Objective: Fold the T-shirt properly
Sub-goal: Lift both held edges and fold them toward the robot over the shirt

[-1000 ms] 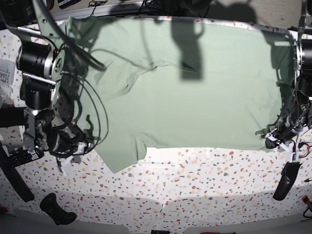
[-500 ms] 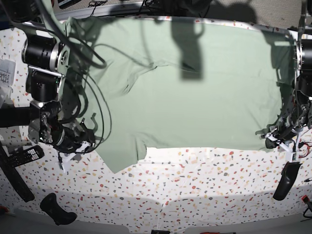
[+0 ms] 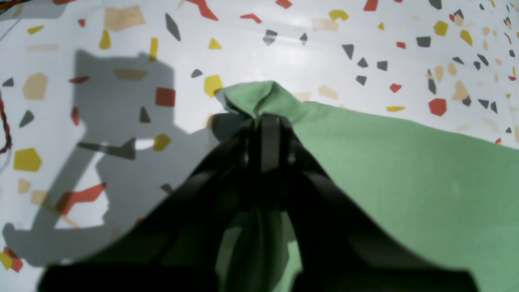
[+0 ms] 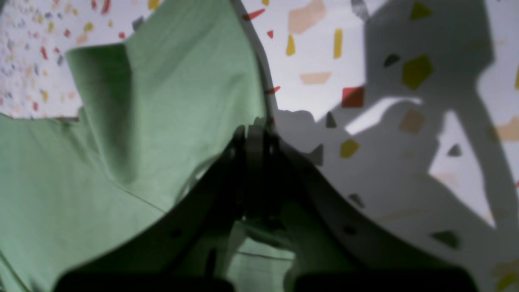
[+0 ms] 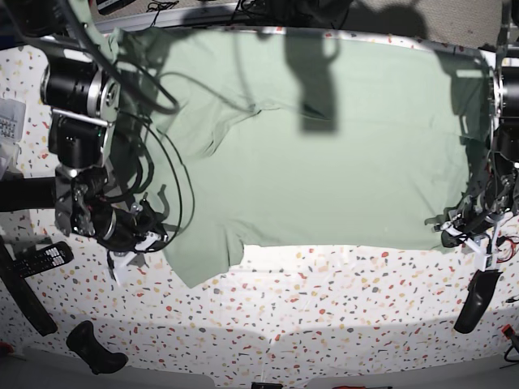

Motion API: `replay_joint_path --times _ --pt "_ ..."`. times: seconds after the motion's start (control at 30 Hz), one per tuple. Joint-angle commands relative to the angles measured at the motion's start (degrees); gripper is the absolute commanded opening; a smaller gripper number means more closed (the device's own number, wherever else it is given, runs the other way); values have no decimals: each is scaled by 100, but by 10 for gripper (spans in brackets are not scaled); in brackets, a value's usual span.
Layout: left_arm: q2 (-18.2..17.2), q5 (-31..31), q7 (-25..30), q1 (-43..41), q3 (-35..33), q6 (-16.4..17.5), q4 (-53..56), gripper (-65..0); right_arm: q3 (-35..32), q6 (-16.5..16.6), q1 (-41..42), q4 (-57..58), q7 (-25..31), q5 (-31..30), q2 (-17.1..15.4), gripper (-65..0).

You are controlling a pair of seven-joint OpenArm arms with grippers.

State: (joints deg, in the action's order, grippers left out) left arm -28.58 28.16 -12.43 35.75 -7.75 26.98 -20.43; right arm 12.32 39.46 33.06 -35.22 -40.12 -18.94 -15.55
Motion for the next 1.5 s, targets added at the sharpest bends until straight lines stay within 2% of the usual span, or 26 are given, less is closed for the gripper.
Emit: replay_joint_path --times 0.0,0.17,0.47,0.57,0.73,1.0,1.17,1.47 --pt "-101 35 68 170 26 4 -157 -650 4 54 293 -83 125 -48 -50 -650" --pt "-101 35 -17 170 26 4 -660 -650 4 54 673 -83 111 -33 -61 -650" --pt "-101 35 -776 153 26 2 -1272 -650 4 54 1058 -157 -280 -50 -63 -650" --pt "-107 35 -1064 116 26 2 -1401 -650 4 54 1038 -291 -623 -280 -66 -650" --pt "-164 33 -1032 -304 26 11 -2144 -650 4 54 890 -640 -857 -625 -63 -650" --pt "-407 31 -1056 -1241 28 2 -3633 -650 4 54 -256 -2249 -901 -702 -63 -650" --pt "-514 33 -1373 -1580 50 0 -4251 -650 7 54 -1110 -3589 -1193 -704 -63 -650" --pt "-511 42 -1589 -2347 839 0 -5066 -650 11 54 -2225 -5252 -1329 -680 -66 -650"
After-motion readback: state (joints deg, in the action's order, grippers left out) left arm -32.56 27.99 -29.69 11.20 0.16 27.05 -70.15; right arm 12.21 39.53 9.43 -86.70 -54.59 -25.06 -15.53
